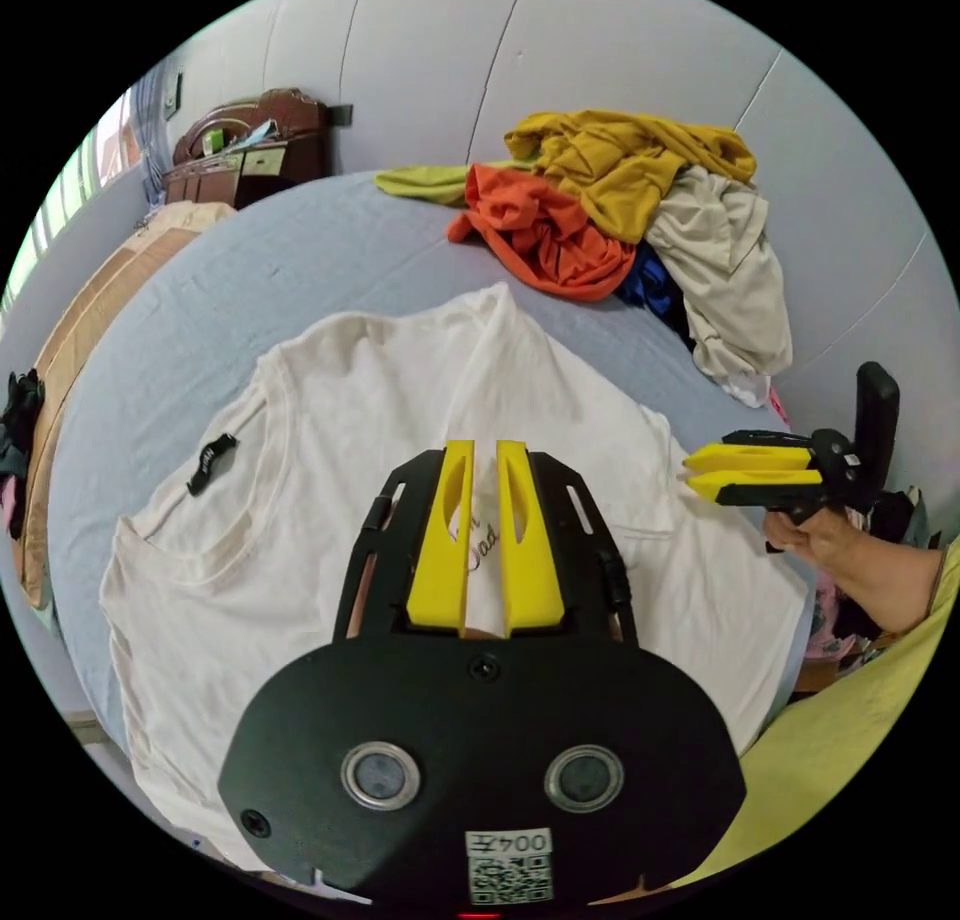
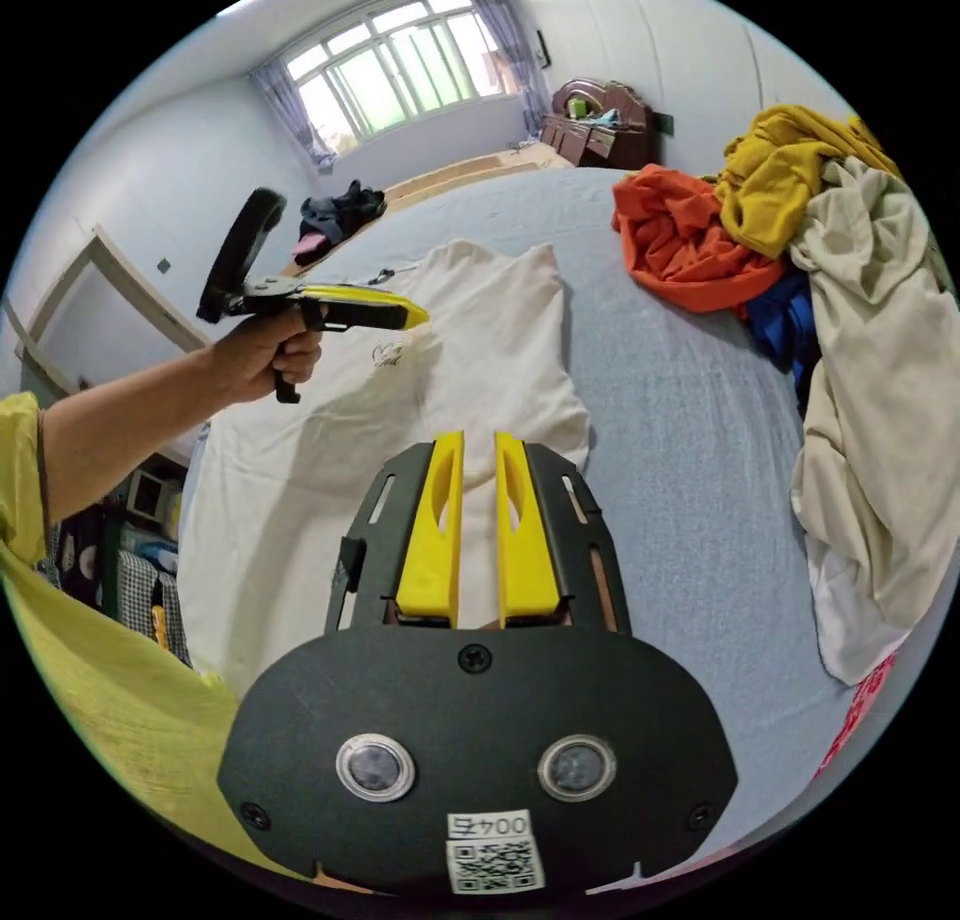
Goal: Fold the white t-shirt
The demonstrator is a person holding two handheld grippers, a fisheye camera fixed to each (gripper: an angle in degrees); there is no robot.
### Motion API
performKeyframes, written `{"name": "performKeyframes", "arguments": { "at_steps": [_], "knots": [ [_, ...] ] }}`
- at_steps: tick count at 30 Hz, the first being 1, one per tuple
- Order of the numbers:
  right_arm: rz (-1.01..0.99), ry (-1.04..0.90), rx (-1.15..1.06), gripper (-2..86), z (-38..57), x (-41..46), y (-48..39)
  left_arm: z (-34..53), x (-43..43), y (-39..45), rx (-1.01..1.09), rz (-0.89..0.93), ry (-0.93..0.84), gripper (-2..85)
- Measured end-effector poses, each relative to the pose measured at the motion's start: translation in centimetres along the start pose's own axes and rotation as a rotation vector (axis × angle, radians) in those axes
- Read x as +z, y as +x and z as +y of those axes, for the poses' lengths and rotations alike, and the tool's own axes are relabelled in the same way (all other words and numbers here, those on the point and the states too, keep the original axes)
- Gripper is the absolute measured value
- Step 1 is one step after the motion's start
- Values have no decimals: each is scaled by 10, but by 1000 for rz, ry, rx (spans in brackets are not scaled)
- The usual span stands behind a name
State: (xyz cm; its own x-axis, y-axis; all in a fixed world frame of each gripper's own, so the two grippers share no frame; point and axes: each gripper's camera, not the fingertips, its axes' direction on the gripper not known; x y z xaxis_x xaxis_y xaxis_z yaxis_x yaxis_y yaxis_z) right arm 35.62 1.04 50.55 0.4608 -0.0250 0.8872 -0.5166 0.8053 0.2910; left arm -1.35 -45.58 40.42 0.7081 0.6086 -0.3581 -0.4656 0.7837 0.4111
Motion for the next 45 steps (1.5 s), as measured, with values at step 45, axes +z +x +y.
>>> {"name": "performKeyframes", "arguments": {
  "at_steps": [45],
  "knots": [
    [-58, -392, 145, 98, 113, 80, -39, 254, -195, 69, -74, -12, -220, 74]
  ]
}}
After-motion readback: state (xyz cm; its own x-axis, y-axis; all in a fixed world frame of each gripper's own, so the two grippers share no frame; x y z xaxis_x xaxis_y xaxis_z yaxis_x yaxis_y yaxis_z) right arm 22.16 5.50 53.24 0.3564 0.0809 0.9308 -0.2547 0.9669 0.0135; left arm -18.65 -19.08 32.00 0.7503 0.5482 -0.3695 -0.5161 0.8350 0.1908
